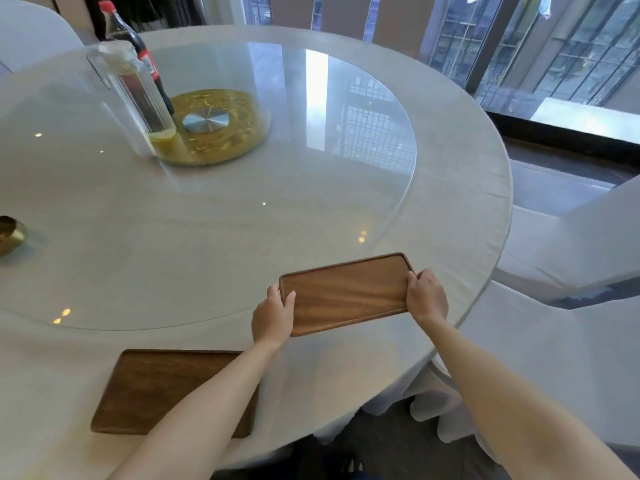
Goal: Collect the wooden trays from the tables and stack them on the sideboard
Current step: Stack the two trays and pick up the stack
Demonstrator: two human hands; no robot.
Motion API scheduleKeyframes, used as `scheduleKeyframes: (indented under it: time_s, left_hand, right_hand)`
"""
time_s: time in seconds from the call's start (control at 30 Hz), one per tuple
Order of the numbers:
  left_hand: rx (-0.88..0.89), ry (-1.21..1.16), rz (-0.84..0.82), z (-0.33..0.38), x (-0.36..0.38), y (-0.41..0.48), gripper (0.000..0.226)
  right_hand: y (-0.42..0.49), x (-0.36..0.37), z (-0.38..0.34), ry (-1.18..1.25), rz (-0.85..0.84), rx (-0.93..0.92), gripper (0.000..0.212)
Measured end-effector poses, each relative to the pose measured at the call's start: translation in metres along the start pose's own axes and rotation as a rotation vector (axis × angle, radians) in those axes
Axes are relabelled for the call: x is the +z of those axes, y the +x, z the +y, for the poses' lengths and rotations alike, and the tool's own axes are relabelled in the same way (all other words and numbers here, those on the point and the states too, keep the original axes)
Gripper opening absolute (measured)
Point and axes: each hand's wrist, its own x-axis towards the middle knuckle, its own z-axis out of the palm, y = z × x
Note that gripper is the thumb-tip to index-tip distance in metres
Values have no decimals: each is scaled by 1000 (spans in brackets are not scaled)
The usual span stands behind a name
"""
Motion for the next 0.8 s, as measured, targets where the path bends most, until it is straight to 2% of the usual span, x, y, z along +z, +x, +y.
scheduleKeyframes:
  time_s: [0.27, 0.4, 0.6, 0.8]
  left_hand:
    - [127, 64, 88, -98, -100, 46, 36]
    - [144, 132, 57, -153, -135, 49, 36]
    - [140, 217, -41, -219, -154, 38, 36]
    - [149, 287, -93, -254, -154, 17, 31]
  right_hand:
    - [-81, 71, -72, -42, 22, -40, 41]
    - [-130, 112, -90, -99, -20, -44, 42]
    - [-187, 148, -93, -254, -110, -87, 40]
    - [-222, 158, -79, -378, -167, -173, 34]
